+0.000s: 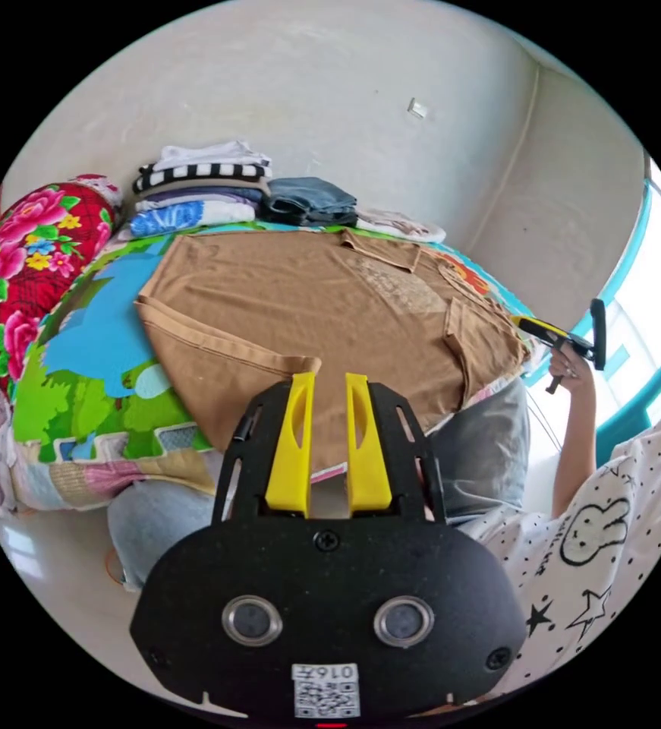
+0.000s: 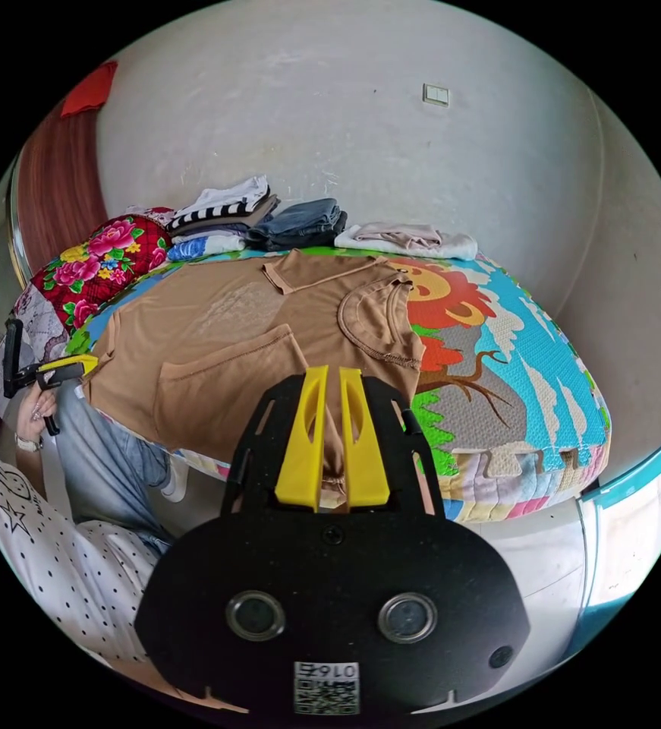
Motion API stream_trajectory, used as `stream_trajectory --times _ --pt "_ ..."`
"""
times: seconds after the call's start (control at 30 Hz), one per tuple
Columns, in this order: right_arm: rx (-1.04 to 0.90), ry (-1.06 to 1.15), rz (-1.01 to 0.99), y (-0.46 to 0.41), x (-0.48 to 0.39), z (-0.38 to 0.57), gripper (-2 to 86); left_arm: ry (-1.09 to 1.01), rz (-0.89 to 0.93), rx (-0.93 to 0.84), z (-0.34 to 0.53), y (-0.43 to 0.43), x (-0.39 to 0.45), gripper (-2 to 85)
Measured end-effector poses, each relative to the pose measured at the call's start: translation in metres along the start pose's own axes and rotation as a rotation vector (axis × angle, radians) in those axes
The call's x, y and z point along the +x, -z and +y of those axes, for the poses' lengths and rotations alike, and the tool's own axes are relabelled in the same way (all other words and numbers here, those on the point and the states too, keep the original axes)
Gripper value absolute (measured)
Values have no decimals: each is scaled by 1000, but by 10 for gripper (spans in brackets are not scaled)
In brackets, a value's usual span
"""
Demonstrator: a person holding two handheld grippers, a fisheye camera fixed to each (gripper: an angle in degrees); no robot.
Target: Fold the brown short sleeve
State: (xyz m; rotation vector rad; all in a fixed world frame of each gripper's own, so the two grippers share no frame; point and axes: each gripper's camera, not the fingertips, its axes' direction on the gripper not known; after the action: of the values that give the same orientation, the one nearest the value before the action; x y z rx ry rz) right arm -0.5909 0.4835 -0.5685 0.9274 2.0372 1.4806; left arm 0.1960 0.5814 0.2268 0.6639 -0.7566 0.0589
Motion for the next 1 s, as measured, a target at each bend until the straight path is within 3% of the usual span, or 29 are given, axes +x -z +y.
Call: stream_trajectory --times 0.27,0.6,0.8,1.0 --pt "-10 23 -6 -13 -12 -19 16 18 -104 5 -5 -9 6 85" --pt "-18 18 5 -30 -24 -48 15 -5 -123 -31 -1 -30 22 68" --pt "-35 45 10 -48 -39 -71 14 11 -13 -13 5 -18 16 81" --pt "-42 47 8 -71 -55 -100 14 18 -62 -3 14 -11 11 73"
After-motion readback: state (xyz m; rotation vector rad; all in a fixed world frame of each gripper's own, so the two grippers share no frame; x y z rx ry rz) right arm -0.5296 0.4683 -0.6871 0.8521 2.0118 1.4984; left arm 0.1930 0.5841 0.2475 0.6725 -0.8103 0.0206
